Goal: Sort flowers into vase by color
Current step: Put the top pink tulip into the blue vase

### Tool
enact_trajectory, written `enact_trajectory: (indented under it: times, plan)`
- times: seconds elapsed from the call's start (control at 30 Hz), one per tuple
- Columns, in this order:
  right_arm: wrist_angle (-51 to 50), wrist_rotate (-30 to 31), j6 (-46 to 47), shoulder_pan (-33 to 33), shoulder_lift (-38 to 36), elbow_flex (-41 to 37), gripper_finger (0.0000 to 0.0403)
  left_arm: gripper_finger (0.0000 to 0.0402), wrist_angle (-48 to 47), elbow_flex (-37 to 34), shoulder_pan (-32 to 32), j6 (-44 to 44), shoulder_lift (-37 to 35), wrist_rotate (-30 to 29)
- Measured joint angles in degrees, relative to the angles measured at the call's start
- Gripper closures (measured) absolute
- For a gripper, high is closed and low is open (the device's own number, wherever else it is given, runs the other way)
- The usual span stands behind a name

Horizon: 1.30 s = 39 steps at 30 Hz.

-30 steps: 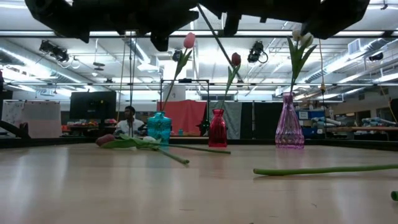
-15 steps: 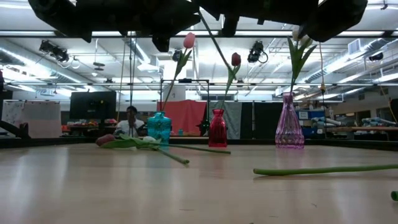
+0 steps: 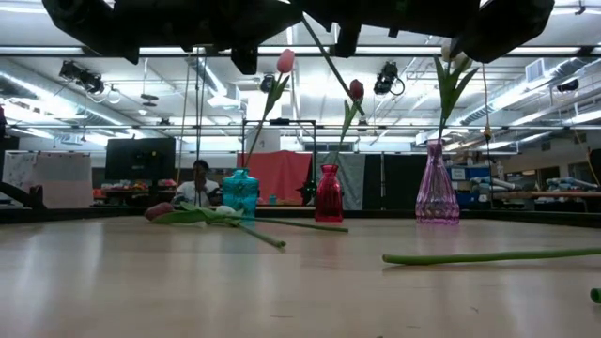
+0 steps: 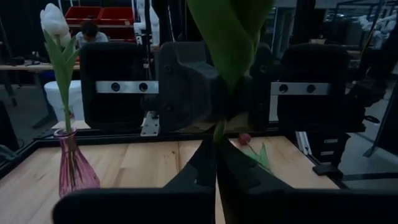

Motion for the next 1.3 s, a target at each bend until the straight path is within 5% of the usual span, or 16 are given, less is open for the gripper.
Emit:
enact_trajectory:
  times: [0.5, 0.87, 1.3]
  plan:
    - [-9.7, 0.4, 5.5, 0.1, -2.7, 0.0, 0.0339, 0.0400, -10.0, 0.0, 1.5, 0.0, -4.4, 1.0]
    - [-22.1, 9.4, 7.4, 1.5, -6.8, -0.1, 0.0305, 0.0401, -24.6, 0.0, 2.4, 0.2, -14.7, -4.0]
    - [-26.3, 11.1, 6.0, 1.1, -6.8, -0.1, 0.0392, 0.0379, -35.1, -0.1, 1.0, -5.9, -10.1, -3.2]
